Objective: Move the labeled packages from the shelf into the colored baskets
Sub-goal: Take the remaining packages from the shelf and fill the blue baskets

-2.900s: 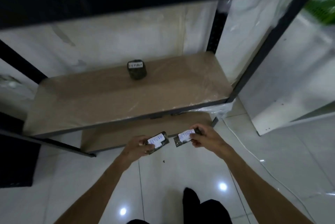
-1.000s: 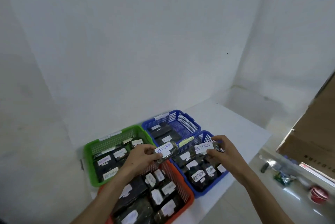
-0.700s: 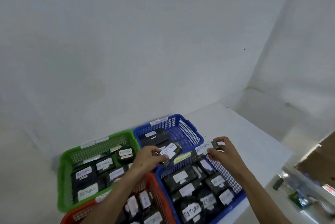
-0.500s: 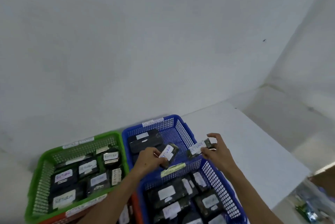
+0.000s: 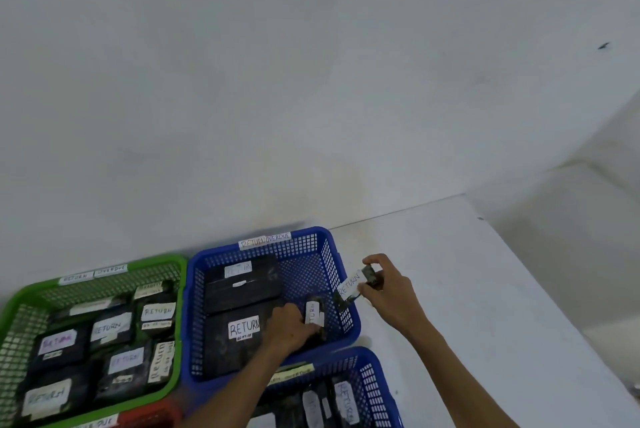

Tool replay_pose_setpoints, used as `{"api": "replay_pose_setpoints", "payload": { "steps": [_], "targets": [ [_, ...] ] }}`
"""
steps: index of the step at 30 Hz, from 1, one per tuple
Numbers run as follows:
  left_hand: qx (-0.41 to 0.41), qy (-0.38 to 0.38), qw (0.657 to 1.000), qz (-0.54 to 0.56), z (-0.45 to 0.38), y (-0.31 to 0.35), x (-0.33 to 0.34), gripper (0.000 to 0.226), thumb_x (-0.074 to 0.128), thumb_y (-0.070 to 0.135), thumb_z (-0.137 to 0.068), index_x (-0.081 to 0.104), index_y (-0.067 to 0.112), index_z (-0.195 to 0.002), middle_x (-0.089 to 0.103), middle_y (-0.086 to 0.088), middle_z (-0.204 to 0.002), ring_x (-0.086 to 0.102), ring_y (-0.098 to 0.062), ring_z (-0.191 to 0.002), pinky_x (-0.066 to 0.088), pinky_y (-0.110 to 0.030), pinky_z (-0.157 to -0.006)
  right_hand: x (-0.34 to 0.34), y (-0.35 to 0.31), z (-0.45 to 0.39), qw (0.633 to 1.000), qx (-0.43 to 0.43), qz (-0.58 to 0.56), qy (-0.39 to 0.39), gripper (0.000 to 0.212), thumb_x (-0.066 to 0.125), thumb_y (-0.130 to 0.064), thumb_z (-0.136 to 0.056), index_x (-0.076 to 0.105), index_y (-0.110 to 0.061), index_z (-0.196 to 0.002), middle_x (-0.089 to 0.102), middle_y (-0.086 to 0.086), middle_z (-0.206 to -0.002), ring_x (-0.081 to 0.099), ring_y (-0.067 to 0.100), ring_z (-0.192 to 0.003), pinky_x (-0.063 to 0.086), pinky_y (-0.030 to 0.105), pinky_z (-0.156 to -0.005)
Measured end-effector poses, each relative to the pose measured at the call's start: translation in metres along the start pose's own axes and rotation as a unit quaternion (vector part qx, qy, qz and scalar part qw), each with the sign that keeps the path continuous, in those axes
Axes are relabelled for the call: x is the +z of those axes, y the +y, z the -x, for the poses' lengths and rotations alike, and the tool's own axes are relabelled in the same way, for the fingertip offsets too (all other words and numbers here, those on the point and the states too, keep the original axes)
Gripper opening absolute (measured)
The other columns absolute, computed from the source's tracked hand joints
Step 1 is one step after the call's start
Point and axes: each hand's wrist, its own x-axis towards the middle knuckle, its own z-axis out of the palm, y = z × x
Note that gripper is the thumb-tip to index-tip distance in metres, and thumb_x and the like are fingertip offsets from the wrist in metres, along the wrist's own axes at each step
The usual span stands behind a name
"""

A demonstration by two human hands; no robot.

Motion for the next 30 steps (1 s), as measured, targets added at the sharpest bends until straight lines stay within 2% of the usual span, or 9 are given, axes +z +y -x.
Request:
{"api": "replay_pose_setpoints", "payload": {
  "steps": [4, 8, 12, 16, 19, 21, 25, 28, 30],
  "targets": [
    [-0.018, 0.002, 1.000, -0.004, -0.007, 0.003, 0.007, 0.032, 0.077, 0.041, -0.080, 0.067, 0.011, -0.073, 0.067, -0.002, -0.071, 0.061, -0.013, -0.059, 0.041, -0.023, -0.047, 0.003, 0.003, -0.017, 1.000, -0.011, 0.000, -0.024, 0.034, 0.068, -0.019, -0.093, 0.049, -0.025, -0.120, 0.069, 0.010, -0.120, 0.066, 0.020, -0.075, 0.061, 0.026, -0.068],
    [-0.004, -0.023, 0.999, 0.023, -0.015, 0.012, 0.015, 0.026, 0.076, 0.033, -0.084, 0.069, 0.011, -0.071, 0.070, -0.005, -0.070, 0.063, -0.011, -0.058, 0.050, -0.026, -0.055, 0.005, 0.006, -0.026, 0.999, -0.022, -0.006, -0.038, 0.035, 0.068, -0.019, -0.093, 0.048, -0.025, -0.121, 0.068, 0.007, -0.123, 0.066, 0.015, -0.078, 0.060, 0.018, -0.066],
    [0.022, -0.037, 0.999, 0.021, -0.019, 0.019, 0.023, 0.021, 0.071, 0.031, -0.089, 0.067, 0.018, -0.073, 0.059, 0.009, -0.064, 0.053, -0.001, -0.055, 0.040, -0.014, -0.050, 0.003, 0.010, -0.030, 0.998, -0.033, -0.001, -0.049, 0.035, 0.067, -0.018, -0.094, 0.048, -0.025, -0.123, 0.068, 0.007, -0.120, 0.065, 0.019, -0.077, 0.060, 0.023, -0.071],
    [0.040, -0.054, 0.997, -0.024, -0.019, 0.014, 0.014, 0.023, 0.071, 0.029, -0.089, 0.076, 0.007, -0.084, 0.072, -0.004, -0.075, 0.059, -0.007, -0.056, 0.049, -0.023, -0.056, 0.003, 0.010, -0.037, 0.998, -0.046, 0.009, -0.052, 0.034, 0.067, -0.019, -0.094, 0.049, -0.028, -0.122, 0.068, 0.003, -0.119, 0.067, 0.016, -0.080, 0.057, 0.014, -0.062],
    [0.040, -0.009, 0.999, -0.026, -0.015, 0.000, -0.005, 0.015, 0.071, 0.017, -0.086, 0.078, 0.008, -0.077, 0.075, -0.004, -0.073, 0.071, -0.013, -0.066, 0.059, -0.028, -0.069, 0.011, 0.005, -0.042, 0.994, -0.077, 0.012, -0.076, 0.037, 0.065, -0.015, -0.094, 0.050, -0.036, -0.121, 0.067, -0.005, -0.118, 0.064, 0.001, -0.082, 0.053, 0.008, -0.060],
    [0.052, 0.047, 0.997, -0.015, -0.011, -0.014, -0.019, 0.006, 0.071, 0.012, -0.085, 0.076, 0.014, -0.083, 0.073, 0.003, -0.074, 0.070, -0.008, -0.071, 0.059, -0.026, -0.075, 0.021, -0.004, -0.047, 0.990, -0.098, 0.018, -0.096, 0.042, 0.063, -0.011, -0.093, 0.054, -0.036, -0.126, 0.066, -0.008, -0.119, 0.066, 0.004, -0.086, 0.054, 0.010, -0.066],
    [0.092, 0.112, 0.988, -0.055, -0.002, -0.042, -0.035, 0.018, 0.075, 0.011, -0.082, 0.074, 0.022, -0.095, 0.074, 0.006, -0.092, 0.069, -0.006, -0.084, 0.058, -0.028, -0.083, 0.056, -0.019, -0.059, 0.980, -0.111, 0.048, -0.158, 0.053, 0.063, -0.007, -0.090, 0.054, -0.033, -0.136, 0.068, -0.001, -0.118, 0.068, 0.016, -0.092, 0.057, 0.026, -0.082],
    [0.122, 0.109, 0.982, -0.096, 0.006, -0.050, -0.033, 0.034, 0.074, 0.015, -0.083, 0.069, 0.023, -0.115, 0.066, 0.004, -0.113, 0.065, -0.014, -0.102, 0.054, -0.029, -0.091, 0.085, -0.022, -0.068, 0.968, -0.087, 0.099, -0.215, 0.050, 0.063, -0.009, -0.091, 0.042, -0.023, -0.135, 0.066, 0.011, -0.101, 0.063, 0.024, -0.083, 0.052, 0.037, -0.073],
    [0.144, 0.108, 0.979, -0.093, 0.009, -0.054, -0.028, 0.045, 0.072, 0.016, -0.085, 0.062, 0.023, -0.128, 0.060, 0.003, -0.122, 0.060, -0.015, -0.111, 0.049, -0.027, -0.097, 0.102, -0.019, -0.072, 0.956, -0.080, 0.149, -0.240, 0.037, 0.064, -0.010, -0.091, 0.040, -0.014, -0.119, 0.061, 0.013, -0.100, 0.058, 0.024, -0.085, 0.045, 0.035, -0.070]
  ]
}}
